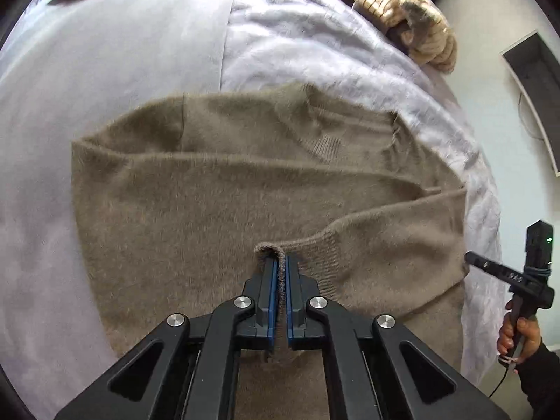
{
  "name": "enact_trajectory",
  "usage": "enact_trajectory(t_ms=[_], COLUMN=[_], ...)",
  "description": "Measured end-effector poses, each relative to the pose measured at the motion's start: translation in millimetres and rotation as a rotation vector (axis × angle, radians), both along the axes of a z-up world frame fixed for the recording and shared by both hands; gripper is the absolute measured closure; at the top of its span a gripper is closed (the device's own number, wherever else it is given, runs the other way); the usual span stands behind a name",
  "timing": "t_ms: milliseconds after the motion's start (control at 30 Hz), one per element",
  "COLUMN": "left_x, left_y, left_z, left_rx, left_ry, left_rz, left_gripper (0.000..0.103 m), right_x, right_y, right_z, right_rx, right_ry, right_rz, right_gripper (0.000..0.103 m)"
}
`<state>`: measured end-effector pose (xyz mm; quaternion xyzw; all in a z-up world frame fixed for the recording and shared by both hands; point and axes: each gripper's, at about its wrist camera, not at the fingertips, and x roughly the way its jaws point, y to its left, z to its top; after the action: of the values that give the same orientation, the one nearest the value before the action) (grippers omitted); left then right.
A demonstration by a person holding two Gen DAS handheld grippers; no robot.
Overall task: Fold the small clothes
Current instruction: 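Open both grippers and release the folded sleeve onto the sweater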
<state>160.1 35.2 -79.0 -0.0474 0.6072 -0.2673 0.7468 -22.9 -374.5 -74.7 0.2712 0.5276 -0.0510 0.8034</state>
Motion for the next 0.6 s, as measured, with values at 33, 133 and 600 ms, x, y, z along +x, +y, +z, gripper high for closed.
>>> enact_trajectory(t_ms=[33, 133, 600], left_x=[1.0, 7.4, -7.4], left_y=[1.8, 7.2, 27.6], left_z=[4.3, -1.7, 18.8], left_rx=[0.0, 0.053, 0.245], left_ry=[-0.026, -0.043, -0.112], left_rz=[0.006, 0.017, 0.077], left_gripper=[0.098, 0.098, 0.098], right_x=[1.3, 5.2, -4.5], right_y=[0.4, -0.3, -1.0], right_z=[-0.4, -6.5, 1.1], right_rx=[-0.007, -0.023, -0.051], right_ry=[0.003, 0.022, 0.037], right_rz=[0.003, 0.004, 0.015], right_gripper=[0.085, 0.085, 0.087])
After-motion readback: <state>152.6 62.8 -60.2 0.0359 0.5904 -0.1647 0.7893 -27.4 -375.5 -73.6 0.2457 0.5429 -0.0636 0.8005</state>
